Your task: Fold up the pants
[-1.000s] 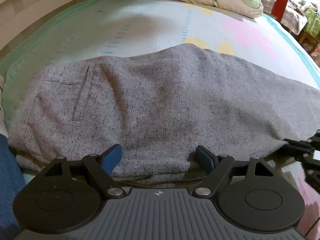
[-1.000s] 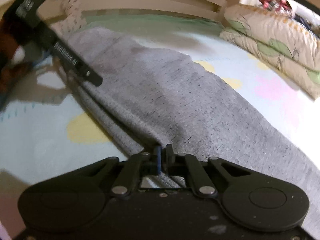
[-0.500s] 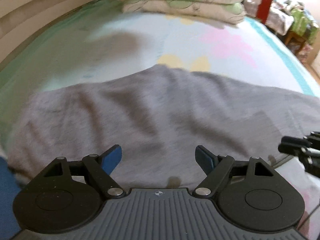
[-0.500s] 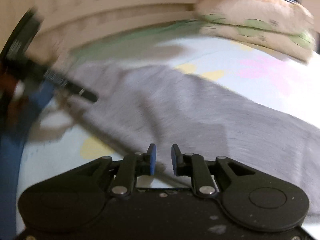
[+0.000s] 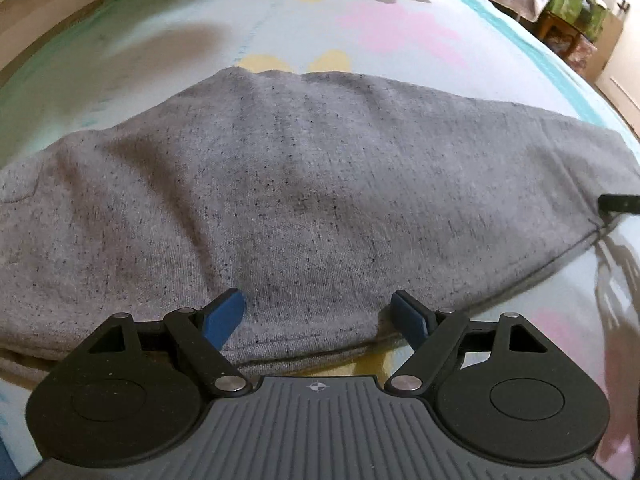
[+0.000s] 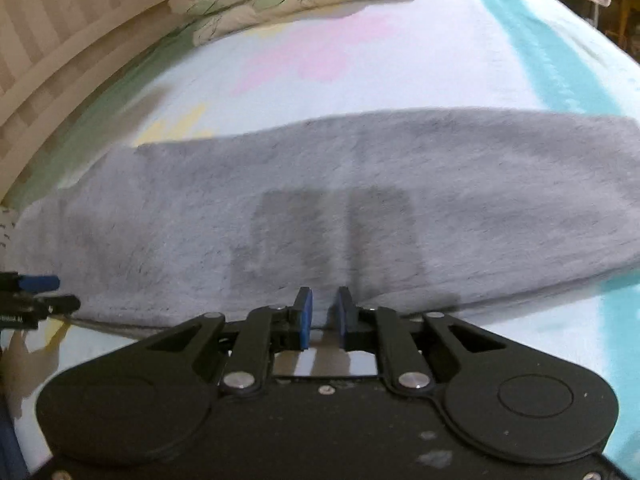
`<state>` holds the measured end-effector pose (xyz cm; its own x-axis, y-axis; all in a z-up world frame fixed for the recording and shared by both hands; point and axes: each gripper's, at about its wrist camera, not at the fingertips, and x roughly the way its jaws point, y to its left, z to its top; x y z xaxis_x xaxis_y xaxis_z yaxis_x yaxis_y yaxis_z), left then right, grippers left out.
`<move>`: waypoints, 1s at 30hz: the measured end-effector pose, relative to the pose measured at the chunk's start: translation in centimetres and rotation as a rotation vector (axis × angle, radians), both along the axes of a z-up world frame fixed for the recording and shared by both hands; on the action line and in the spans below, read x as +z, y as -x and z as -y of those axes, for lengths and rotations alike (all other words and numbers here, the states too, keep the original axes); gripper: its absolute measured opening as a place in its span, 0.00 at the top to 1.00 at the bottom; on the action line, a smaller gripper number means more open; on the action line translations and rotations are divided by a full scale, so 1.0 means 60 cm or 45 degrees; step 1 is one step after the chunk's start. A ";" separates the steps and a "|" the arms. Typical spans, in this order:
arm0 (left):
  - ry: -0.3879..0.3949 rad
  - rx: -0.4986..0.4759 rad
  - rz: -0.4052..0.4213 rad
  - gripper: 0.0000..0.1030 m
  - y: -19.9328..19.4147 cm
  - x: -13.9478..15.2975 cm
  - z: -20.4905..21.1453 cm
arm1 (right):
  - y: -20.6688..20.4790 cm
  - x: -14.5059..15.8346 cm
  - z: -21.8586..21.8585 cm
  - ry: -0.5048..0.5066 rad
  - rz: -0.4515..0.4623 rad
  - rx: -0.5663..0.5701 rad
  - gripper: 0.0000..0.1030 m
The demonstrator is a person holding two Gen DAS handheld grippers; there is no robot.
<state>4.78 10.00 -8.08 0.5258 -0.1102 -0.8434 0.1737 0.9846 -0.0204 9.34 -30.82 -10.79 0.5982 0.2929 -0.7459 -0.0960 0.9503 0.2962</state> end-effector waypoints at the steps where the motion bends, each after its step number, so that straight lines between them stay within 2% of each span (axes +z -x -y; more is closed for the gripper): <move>1: 0.012 0.018 -0.001 0.22 -0.003 0.003 -0.001 | -0.004 0.006 0.014 0.004 0.016 -0.021 0.82; 4: 0.030 0.044 0.031 0.22 -0.003 0.019 0.007 | -0.022 0.025 0.061 0.046 0.053 -0.099 0.82; 8: 0.055 0.001 0.103 0.22 -0.015 0.045 0.043 | -0.052 0.041 0.123 0.146 0.113 -0.174 0.81; 17: 0.107 -0.127 0.066 0.22 -0.068 0.029 0.139 | -0.124 0.045 0.240 0.415 0.170 -0.208 0.74; 20: 0.111 -0.151 0.052 0.22 -0.074 0.021 0.169 | -0.147 0.030 0.273 0.425 0.144 -0.243 0.70; 24: 0.100 -0.164 0.011 0.22 -0.077 0.003 0.188 | -0.189 -0.017 0.303 0.382 0.025 -0.276 0.70; 25: 0.092 -0.161 -0.012 0.22 -0.075 -0.003 0.190 | -0.194 -0.024 0.310 0.354 0.036 -0.280 0.69; 27: 0.072 -0.155 -0.044 0.22 -0.075 -0.019 0.191 | -0.205 -0.023 0.318 0.322 0.050 -0.299 0.69; 30: 0.028 -0.180 -0.021 0.21 -0.068 -0.022 0.197 | -0.213 -0.009 0.329 0.282 0.036 -0.303 0.68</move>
